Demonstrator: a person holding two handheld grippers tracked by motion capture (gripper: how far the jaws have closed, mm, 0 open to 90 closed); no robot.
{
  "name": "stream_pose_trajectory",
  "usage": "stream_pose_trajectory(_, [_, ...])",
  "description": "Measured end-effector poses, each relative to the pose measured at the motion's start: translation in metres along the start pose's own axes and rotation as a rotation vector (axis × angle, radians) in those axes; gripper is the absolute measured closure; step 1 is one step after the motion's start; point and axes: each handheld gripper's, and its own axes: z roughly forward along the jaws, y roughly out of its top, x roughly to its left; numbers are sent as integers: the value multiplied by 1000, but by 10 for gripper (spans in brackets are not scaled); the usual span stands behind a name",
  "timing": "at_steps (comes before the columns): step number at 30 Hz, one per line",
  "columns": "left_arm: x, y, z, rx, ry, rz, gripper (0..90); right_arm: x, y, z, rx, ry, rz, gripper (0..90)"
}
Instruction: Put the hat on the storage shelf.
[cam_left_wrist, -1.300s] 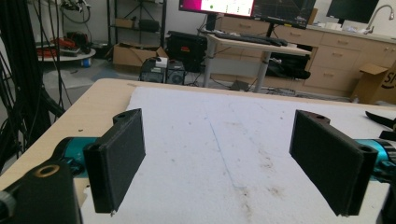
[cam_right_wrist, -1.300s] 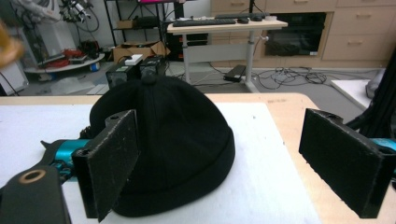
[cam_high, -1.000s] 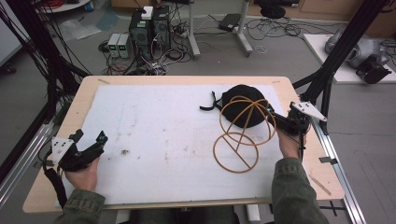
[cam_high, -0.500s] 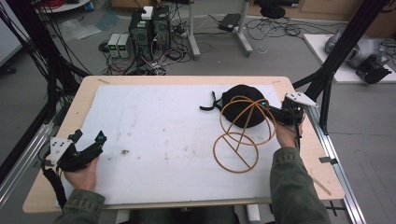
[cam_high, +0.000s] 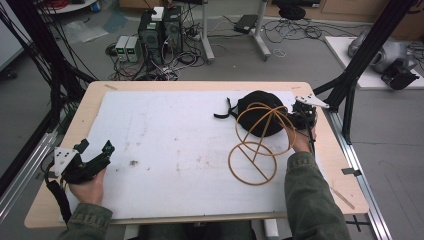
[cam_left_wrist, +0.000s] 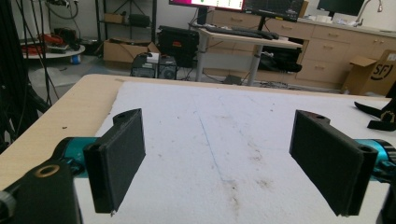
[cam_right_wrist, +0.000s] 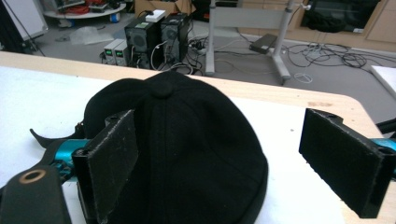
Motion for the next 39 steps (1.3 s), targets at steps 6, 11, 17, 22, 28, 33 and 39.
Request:
stream_pose_trajectory(6, [0, 0, 0, 6, -6, -4, 185, 4, 3, 14, 38, 19, 2, 115])
stream_pose_trajectory(11, [0, -1, 0, 13, -23, -39, 184, 12, 8, 28, 108, 2, -46, 115])
stream_pose_trajectory(17, [2, -2, -1, 15, -12, -32, 184, 14, 1, 40, 186, -12, -35, 115])
stream_pose_trajectory(22, [3, -2, 0, 18, -9, -33, 184, 19, -1, 43, 205, -56, -50, 203])
stream_pose_trajectory(28, [2, -2, 1, 18, -16, -32, 185, 19, -2, 44, 231, -18, -35, 360])
stream_pose_trajectory(33, [1, -2, 3, 19, -26, -30, 186, 20, -1, 42, 238, 35, -29, 662])
stream_pose_trajectory(39, [-2, -3, 7, 24, -49, -34, 188, 23, -2, 38, 224, 81, -56, 875])
